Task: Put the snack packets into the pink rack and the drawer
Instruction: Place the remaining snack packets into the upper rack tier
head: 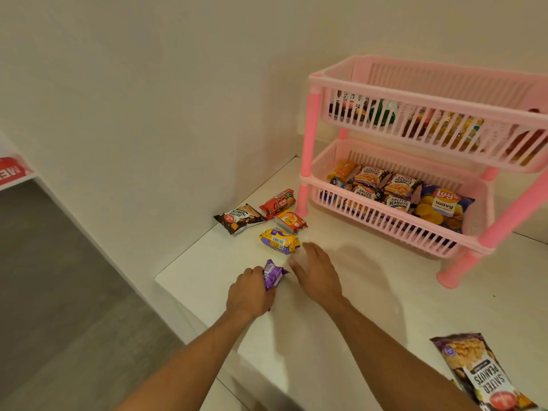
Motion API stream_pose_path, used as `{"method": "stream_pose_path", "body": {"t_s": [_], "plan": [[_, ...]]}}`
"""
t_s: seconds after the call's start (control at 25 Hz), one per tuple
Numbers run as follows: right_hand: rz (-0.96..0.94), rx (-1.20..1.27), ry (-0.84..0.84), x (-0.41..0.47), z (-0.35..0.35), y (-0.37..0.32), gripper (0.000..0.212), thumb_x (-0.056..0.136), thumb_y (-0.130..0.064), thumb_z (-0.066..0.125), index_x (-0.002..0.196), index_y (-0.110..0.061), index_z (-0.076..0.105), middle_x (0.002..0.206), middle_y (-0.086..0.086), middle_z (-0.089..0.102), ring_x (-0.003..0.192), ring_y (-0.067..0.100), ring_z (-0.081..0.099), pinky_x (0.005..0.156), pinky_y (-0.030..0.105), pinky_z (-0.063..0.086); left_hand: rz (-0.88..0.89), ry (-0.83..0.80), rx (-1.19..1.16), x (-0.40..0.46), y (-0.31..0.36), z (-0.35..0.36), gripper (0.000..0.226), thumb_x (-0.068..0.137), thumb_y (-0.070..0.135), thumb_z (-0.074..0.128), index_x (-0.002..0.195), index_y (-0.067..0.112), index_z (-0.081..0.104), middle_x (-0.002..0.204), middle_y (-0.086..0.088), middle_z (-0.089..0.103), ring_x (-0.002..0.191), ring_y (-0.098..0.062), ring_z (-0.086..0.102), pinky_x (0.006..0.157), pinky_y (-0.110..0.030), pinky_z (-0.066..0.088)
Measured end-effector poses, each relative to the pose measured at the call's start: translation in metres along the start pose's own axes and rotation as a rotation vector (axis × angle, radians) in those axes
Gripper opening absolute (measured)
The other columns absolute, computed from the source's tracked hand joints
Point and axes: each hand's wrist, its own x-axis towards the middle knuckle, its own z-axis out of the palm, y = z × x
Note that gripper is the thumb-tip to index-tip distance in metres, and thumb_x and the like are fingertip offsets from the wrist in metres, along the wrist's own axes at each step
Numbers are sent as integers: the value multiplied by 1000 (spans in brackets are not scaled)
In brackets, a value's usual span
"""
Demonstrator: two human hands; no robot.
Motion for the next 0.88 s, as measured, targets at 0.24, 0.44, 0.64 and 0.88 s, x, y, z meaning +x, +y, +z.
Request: {"method": "stream_pose_path", "body": {"t_s": [0.24, 0.44, 0.64, 0.88], "plan": [[-95, -80, -69, 49, -1, -29, 56, 93, -40, 54, 141, -14, 41, 139, 10, 49, 126, 27, 44, 96, 40, 45, 7, 34, -165, 7, -28, -8, 29, 83, 39, 63, 106, 21, 59, 95, 0, 63, 77, -15, 57, 55, -25, 39], [-28, -206, -176, 71, 12, -39, 55, 87, -42, 61, 132, -14, 47, 127, 10, 57, 114, 26, 54, 88, 41, 51, 29, 137, -341, 21, -42, -22, 37, 80, 40, 70, 112, 23, 59, 94, 6, 60, 74, -8, 56, 54, -16, 40], [73, 8, -156, 71, 1, -45, 44, 73, -47, 72, 106, -18, 65, 99, 3, 70, 83, 18, 64, 71, 35, 55, 7, 178, -588, 38, -44, -42, 51, 81, 37, 74, 125, 19, 56, 104, 1, 63, 77, -8, 62, 55, -12, 47], [16, 323, 109, 58, -90, -55, 36, 68, -46, 77, 99, -30, 67, 83, -8, 71, 75, 7, 64, 66, 26, 53, 202, 283, -762, 59, 10, -96, 41, 78, 35, 78, 115, 27, 62, 97, 11, 69, 81, -8, 66, 62, -18, 54]]}}
